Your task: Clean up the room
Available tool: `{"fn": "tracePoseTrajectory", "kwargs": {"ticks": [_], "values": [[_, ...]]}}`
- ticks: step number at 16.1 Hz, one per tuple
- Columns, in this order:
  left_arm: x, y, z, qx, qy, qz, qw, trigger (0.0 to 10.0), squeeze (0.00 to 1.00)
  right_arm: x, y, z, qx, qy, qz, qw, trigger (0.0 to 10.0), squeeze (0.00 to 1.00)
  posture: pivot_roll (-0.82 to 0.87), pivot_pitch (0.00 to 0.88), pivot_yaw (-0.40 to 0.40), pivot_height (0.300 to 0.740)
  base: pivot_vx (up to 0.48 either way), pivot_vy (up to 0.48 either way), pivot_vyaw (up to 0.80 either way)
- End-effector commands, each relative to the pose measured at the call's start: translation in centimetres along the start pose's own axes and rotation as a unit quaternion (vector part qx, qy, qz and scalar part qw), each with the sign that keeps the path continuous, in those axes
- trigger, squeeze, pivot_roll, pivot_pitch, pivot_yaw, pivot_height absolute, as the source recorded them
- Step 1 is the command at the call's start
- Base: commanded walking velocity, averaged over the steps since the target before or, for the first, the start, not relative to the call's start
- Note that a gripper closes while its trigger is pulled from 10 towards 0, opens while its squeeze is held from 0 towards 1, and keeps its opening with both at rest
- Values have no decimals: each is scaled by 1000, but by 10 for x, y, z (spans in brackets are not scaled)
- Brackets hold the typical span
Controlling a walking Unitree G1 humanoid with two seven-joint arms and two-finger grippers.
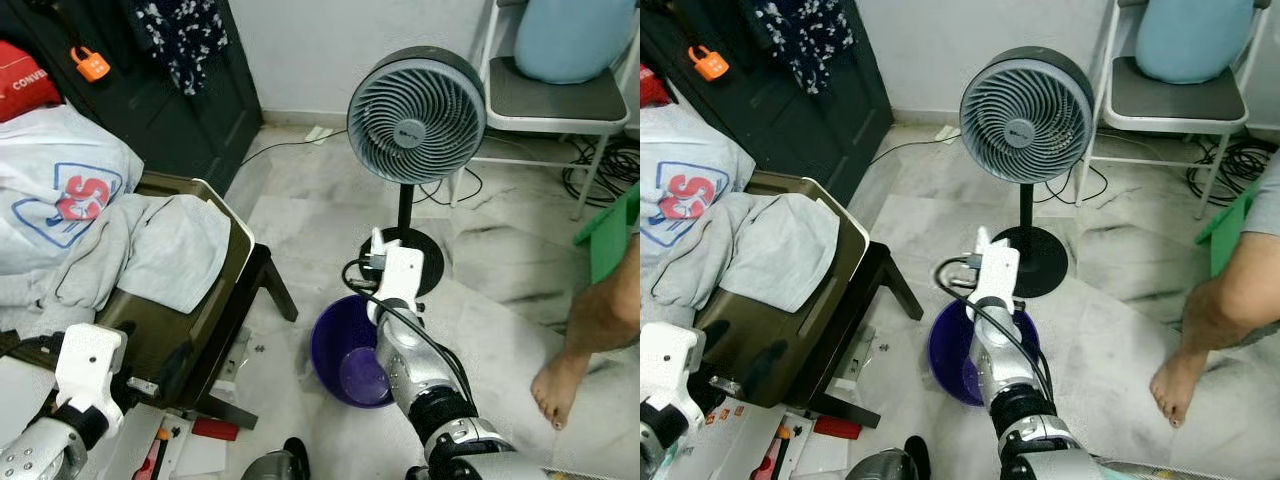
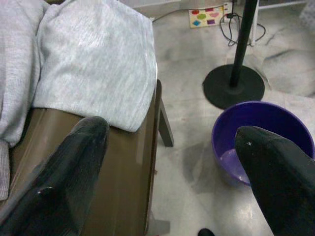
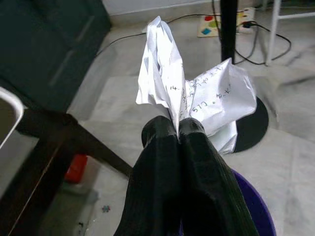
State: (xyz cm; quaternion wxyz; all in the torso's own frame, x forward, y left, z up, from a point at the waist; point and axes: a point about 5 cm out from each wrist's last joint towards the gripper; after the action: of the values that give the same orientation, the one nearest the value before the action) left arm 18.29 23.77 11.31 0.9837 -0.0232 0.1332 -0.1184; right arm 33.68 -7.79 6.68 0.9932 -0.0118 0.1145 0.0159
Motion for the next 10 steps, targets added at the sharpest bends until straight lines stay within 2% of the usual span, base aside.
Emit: {"fn": "tracePoseTrajectory", "kwargs": {"ticks": [1,3,5,10], "values": [[-3,7,-3,4,14,16,1000,10000,0,-8,26,-6,11,5,38,999,10000,0,78,205,175,740,0,0,0],[-4,7,-3,4,13,17,1000,10000,0,-10,30,-7,9,7,42,999,10000,0,81,202,173,740,0,0,0],[-4,6,-3,5,12,18,1000,10000,0,-10,28,-9,11,13,40,999,10000,1000,80,203,171,740,0,0,0],[-1,4,-3,2,10,17,1000,10000,0,-10,20,-12,10,14,37,999,10000,1000,72,202,168,740,0,0,0]]}}
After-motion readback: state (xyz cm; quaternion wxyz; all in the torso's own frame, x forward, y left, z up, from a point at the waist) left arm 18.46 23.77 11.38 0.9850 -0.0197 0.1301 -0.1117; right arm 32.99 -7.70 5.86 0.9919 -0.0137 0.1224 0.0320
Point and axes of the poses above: a point about 5 cm out from each wrist's last joint towards the gripper, its own x axis pointing out of the wrist towards the gripper, its own z axis along the axis of the wrist's last joint, y = z × x, and after that the axes turned 9 degrees about -x, right-handed
